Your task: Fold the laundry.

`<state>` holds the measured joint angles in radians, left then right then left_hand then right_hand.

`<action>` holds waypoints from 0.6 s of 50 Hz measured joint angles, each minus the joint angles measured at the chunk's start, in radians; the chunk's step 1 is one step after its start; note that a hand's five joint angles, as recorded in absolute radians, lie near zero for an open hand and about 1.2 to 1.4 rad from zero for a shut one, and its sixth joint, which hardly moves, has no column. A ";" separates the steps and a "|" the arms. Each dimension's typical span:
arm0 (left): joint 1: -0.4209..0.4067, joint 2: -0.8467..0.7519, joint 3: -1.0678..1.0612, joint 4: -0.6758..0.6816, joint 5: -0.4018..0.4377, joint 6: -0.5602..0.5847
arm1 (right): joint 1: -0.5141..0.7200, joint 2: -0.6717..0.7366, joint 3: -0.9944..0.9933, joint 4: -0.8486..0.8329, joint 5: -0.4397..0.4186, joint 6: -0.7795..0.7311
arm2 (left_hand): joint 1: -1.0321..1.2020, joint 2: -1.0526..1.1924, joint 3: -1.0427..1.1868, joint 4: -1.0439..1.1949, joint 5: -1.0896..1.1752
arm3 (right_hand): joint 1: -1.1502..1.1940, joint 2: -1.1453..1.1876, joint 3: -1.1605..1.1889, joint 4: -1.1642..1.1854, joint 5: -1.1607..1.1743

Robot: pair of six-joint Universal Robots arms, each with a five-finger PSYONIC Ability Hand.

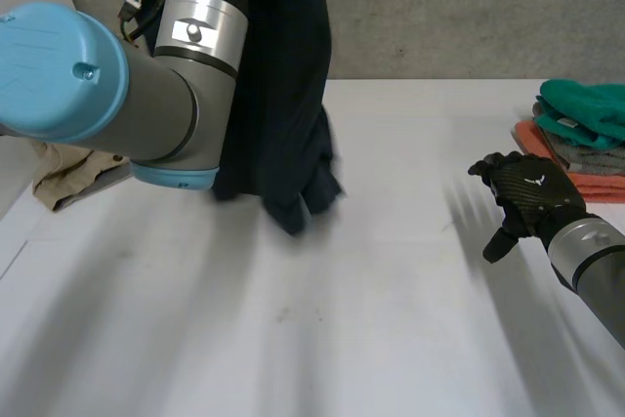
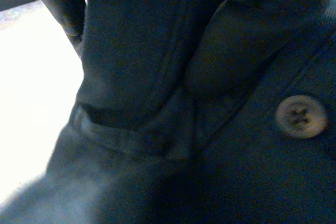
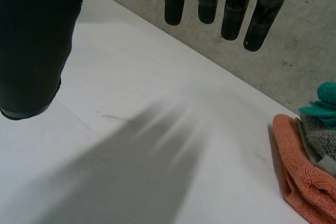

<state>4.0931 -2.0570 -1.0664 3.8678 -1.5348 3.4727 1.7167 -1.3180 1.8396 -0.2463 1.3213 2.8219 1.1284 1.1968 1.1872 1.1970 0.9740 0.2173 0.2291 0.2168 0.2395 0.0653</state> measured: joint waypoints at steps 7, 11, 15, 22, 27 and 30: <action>-0.106 -0.120 -0.009 -0.123 0.089 -0.136 | -0.004 0.000 0.005 -0.001 0.004 0.000 | -0.080 -0.104 -0.098 -0.100 -0.075 | 0.000 0.000 0.000 0.000 0.000; -0.191 -0.200 -0.051 -0.270 0.200 -0.176 | -0.008 0.001 0.005 -0.001 0.005 -0.004 | -0.621 -0.611 -0.561 -0.570 -0.520 | 0.000 0.000 0.000 0.000 0.000; -0.246 -0.211 -0.121 -0.390 0.320 -0.187 | -0.010 0.002 0.002 -0.003 0.007 -0.010 | -0.924 -0.948 -0.926 -0.944 -0.893 | 0.000 0.000 0.000 0.000 0.000; -0.248 -0.041 -0.270 -0.463 0.359 -0.186 | -0.010 0.001 -0.015 -0.004 0.010 -0.015 | -0.925 -0.979 -0.961 -0.982 -0.930 | 0.000 0.000 0.000 0.000 0.000; -0.204 0.093 -0.354 -0.457 0.288 -0.184 | -0.004 -0.006 -0.044 0.004 0.010 -0.017 | -0.925 -0.979 -0.961 -0.982 -0.930 | 0.000 0.000 0.000 0.000 0.000; -0.138 0.198 -0.429 -0.452 0.209 -0.181 | 0.002 -0.035 -0.088 0.051 0.012 -0.040 | -0.925 -0.979 -0.961 -0.982 -0.929 | 0.000 0.000 0.000 0.000 0.000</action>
<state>3.9555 -1.8592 -1.4953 3.4154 -1.3262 3.2915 1.7188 -1.3532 1.7513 -0.1948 1.3335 2.7819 0.2029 0.2174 0.2265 0.2154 0.0448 0.2173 0.2291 0.2168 0.2395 0.0653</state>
